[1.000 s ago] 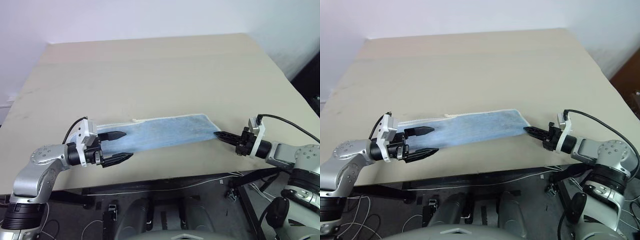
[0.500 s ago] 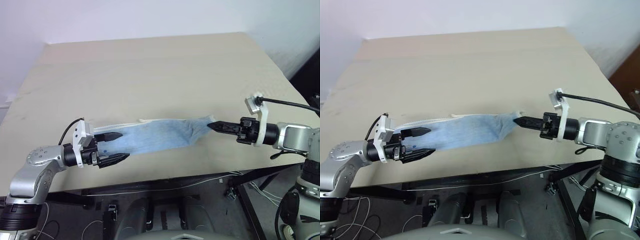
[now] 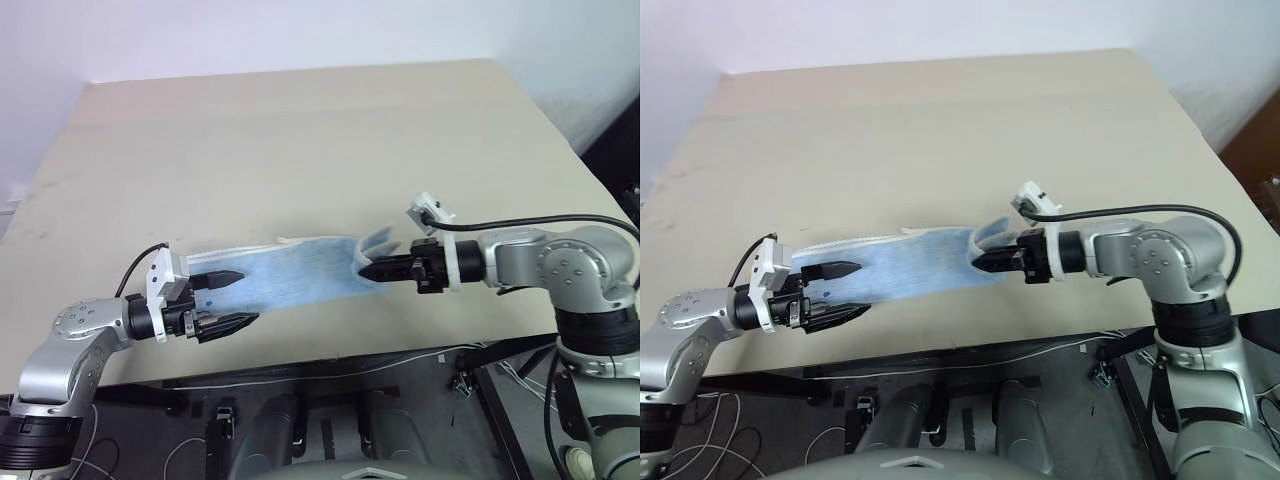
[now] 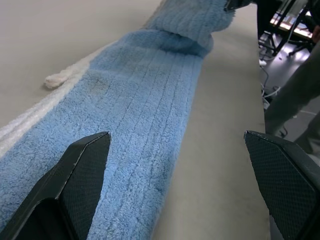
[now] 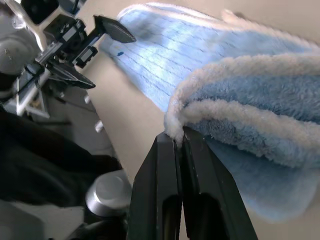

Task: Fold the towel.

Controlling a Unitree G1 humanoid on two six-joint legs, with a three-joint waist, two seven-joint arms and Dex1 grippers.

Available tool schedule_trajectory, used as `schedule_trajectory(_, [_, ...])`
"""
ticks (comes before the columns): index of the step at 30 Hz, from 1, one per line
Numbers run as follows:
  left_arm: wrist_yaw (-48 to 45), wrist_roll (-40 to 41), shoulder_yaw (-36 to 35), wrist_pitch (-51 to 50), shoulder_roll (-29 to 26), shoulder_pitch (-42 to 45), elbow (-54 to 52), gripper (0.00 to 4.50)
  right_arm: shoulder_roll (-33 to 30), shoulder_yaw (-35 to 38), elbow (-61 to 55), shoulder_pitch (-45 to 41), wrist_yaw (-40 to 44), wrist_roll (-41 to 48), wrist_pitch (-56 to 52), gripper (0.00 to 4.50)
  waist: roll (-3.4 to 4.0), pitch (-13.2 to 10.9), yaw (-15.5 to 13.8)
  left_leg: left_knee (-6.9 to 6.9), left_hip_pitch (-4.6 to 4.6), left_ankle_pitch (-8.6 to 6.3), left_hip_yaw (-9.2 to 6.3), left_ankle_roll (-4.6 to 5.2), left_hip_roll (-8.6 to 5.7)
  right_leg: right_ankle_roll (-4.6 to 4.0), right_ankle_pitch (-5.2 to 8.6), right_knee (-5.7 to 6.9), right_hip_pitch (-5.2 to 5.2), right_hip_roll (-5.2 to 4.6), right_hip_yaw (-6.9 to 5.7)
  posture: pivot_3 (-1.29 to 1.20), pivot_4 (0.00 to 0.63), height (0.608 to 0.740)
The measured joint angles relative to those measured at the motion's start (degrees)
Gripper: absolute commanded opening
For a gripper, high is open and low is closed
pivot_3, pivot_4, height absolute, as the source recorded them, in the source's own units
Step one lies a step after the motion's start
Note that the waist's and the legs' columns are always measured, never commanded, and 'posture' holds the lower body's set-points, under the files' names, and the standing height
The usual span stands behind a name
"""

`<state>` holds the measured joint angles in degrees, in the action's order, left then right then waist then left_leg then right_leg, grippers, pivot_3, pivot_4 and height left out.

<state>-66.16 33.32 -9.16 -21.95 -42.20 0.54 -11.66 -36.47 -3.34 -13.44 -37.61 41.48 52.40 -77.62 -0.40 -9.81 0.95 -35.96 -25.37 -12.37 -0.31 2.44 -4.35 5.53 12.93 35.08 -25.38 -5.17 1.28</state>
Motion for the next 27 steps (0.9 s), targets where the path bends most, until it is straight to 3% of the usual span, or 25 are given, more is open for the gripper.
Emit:
schedule_trajectory(17, [2.33, -0.14, 0.05, -0.33, -0.12, -1.89, -2.61, 4.50, 8.00, -16.38, 3.98, -5.66, 5.64, -12.30, 12.46, 0.05, 0.00, 0.01, 0.06, -0.05, 0.04, 0.00, 0.00, -0.01, -0.02, -0.01, -0.01, 0.06, 0.01, 0.03, -0.04, 0.00, 0.150, 0.740])
schedule_trajectory(27, [3.27, -0.08, -0.22, -1.60, -0.54, -3.12, -4.69, 4.50, 8.27, -17.89, 8.04, -5.79, 10.11, -18.44, 17.98, 0.05, 0.00, 0.01, 0.04, -0.07, 0.04, 0.01, -0.01, -0.02, -0.02, 0.02, -0.03, 0.11, 0.00, 0.05, -0.05, 0.00, 0.150, 0.740])
